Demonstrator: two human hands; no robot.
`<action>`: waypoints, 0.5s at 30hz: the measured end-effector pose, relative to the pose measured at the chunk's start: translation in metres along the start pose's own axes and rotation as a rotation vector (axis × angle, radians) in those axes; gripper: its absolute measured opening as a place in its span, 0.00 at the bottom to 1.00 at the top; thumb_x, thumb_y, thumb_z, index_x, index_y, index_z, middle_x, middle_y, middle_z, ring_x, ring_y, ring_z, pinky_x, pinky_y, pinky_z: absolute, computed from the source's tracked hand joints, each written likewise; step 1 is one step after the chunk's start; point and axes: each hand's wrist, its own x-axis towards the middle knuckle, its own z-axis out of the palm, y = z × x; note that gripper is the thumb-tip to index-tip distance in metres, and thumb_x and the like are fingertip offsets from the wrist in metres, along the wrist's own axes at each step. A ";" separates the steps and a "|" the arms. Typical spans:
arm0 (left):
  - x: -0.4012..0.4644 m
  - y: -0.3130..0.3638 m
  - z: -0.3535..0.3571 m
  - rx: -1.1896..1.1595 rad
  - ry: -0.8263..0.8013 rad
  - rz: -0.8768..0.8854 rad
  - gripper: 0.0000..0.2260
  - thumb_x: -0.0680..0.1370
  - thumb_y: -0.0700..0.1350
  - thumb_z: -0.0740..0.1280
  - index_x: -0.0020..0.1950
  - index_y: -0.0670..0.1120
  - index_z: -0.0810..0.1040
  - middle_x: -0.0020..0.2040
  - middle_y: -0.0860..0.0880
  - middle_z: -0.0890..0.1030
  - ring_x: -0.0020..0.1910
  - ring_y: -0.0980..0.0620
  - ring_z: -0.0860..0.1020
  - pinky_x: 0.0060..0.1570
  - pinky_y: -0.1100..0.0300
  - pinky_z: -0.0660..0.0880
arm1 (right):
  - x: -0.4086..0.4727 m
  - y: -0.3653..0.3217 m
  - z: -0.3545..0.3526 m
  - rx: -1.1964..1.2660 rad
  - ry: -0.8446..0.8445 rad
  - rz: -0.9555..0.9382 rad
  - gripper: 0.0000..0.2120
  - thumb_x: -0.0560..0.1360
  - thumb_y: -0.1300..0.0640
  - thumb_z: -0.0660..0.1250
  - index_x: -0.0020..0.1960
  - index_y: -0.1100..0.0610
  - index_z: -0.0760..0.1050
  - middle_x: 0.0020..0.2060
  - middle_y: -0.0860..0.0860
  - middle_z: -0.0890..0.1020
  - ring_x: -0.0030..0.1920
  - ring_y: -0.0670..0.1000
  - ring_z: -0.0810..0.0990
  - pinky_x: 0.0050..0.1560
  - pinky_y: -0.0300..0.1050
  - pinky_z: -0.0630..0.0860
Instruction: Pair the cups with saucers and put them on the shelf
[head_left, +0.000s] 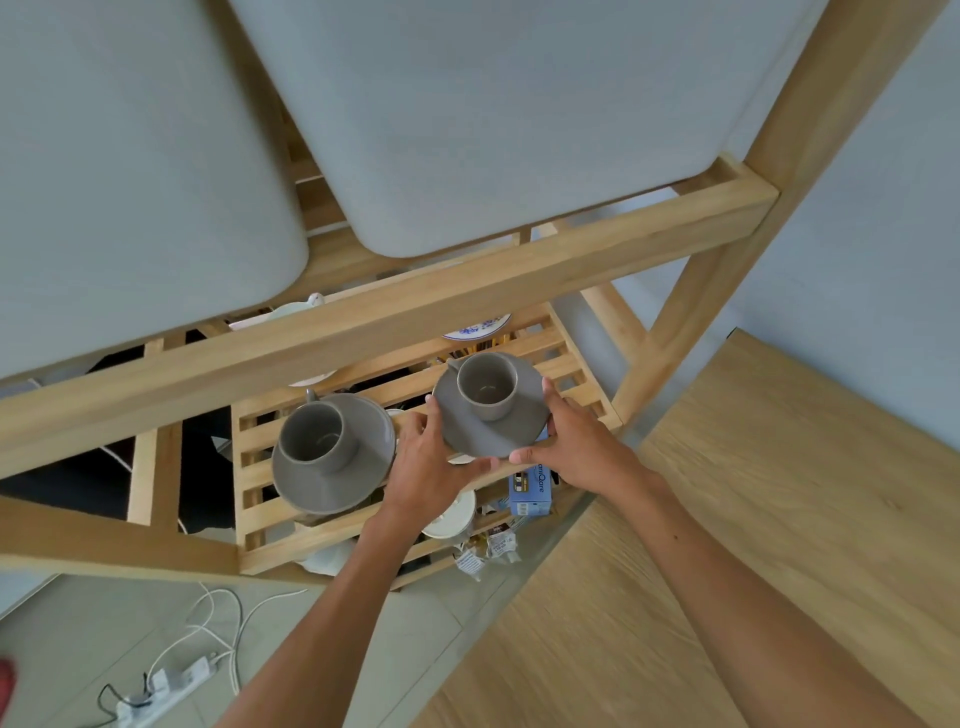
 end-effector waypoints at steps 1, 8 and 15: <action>0.001 0.000 0.001 0.007 0.007 -0.002 0.54 0.67 0.64 0.76 0.80 0.52 0.46 0.62 0.47 0.68 0.61 0.50 0.69 0.59 0.57 0.69 | 0.002 0.001 0.001 0.006 0.007 0.004 0.58 0.69 0.38 0.76 0.83 0.47 0.40 0.72 0.54 0.71 0.72 0.57 0.70 0.68 0.59 0.72; -0.001 0.003 0.000 -0.006 0.014 -0.012 0.53 0.67 0.64 0.76 0.80 0.53 0.46 0.64 0.47 0.68 0.63 0.50 0.69 0.59 0.57 0.69 | 0.002 0.002 0.002 -0.002 0.017 0.002 0.58 0.70 0.37 0.76 0.83 0.47 0.40 0.70 0.53 0.72 0.71 0.57 0.71 0.68 0.59 0.73; -0.016 0.006 -0.004 -0.052 0.036 -0.088 0.42 0.73 0.57 0.74 0.78 0.46 0.54 0.68 0.45 0.67 0.64 0.48 0.72 0.63 0.51 0.73 | -0.021 -0.010 -0.002 -0.008 0.154 0.007 0.40 0.78 0.38 0.65 0.83 0.45 0.48 0.75 0.54 0.64 0.74 0.58 0.68 0.68 0.57 0.71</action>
